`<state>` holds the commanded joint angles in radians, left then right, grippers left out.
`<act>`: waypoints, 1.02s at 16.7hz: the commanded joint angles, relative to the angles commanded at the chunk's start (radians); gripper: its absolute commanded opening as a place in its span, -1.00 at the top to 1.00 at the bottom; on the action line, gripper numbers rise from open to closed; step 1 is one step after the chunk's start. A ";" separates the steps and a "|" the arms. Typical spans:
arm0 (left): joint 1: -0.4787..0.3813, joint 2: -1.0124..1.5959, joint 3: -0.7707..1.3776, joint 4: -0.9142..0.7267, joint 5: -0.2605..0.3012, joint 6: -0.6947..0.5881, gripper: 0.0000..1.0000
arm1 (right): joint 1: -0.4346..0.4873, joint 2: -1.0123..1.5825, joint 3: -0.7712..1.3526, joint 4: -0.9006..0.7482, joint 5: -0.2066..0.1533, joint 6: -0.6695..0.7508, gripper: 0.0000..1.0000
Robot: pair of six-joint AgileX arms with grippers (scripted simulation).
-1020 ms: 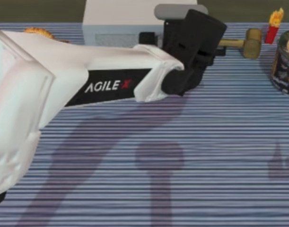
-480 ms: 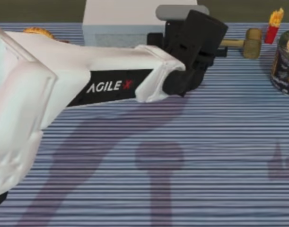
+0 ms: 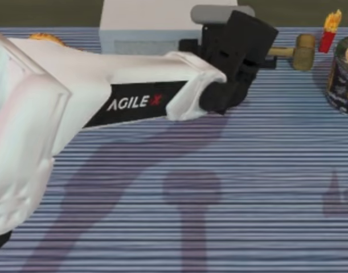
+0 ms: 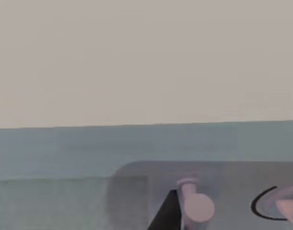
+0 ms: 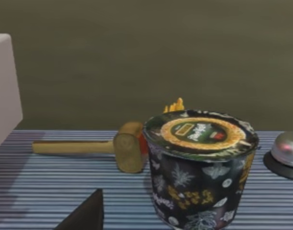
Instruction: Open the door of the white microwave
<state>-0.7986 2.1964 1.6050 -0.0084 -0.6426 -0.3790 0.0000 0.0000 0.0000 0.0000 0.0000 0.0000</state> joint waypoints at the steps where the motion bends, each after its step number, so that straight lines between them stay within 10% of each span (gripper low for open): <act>1: 0.002 0.012 0.028 -0.033 0.010 -0.009 1.00 | 0.000 0.000 0.000 0.000 0.000 0.000 -1.00; 17: 0.099 0.216 0.729 -1.059 0.308 -0.251 1.00 | 0.000 0.000 0.000 0.000 0.000 0.000 -1.00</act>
<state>-0.6993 2.4128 2.3339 -1.0671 -0.3343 -0.6301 0.0000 0.0000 0.0000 0.0000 0.0000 0.0000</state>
